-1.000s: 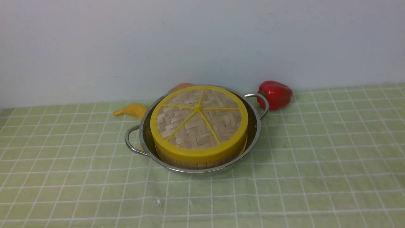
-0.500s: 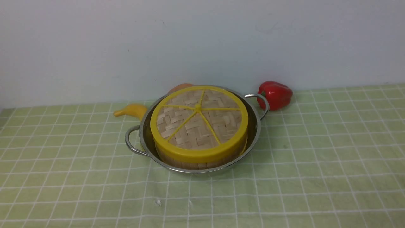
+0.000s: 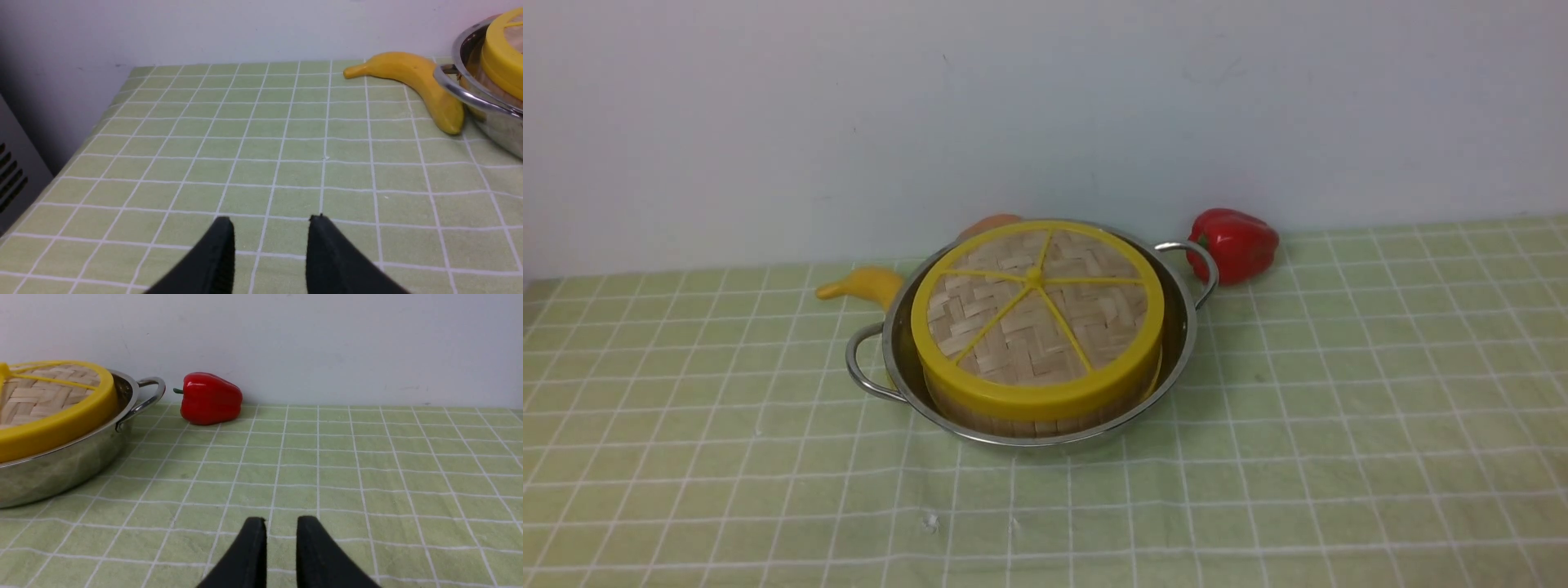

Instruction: Place the steamer in the pot on the green tablecloth, and put the lid on the steamer.

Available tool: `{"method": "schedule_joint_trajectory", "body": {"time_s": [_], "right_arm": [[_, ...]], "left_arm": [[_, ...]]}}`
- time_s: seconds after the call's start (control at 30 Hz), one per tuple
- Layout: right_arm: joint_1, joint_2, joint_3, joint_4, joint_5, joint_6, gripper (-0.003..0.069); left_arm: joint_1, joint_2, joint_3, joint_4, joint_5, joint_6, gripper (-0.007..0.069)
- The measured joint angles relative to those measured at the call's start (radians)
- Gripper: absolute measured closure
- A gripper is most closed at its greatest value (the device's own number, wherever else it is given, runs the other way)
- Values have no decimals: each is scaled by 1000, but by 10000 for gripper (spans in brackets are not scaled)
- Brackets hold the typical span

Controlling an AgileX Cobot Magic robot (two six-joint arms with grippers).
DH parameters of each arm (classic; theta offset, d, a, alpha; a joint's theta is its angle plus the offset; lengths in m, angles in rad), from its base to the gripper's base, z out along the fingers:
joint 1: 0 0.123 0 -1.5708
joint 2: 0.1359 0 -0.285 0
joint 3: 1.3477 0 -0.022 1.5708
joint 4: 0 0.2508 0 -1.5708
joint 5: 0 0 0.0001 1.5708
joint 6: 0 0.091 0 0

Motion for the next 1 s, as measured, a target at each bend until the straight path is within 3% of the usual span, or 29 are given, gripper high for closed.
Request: {"method": "schedule_joint_trajectory", "body": {"time_s": [1.0], "right_arm": [[0, 0, 0, 21, 0, 0, 436]], "left_arm": [[0, 0, 0, 0, 0, 0, 382]]}}
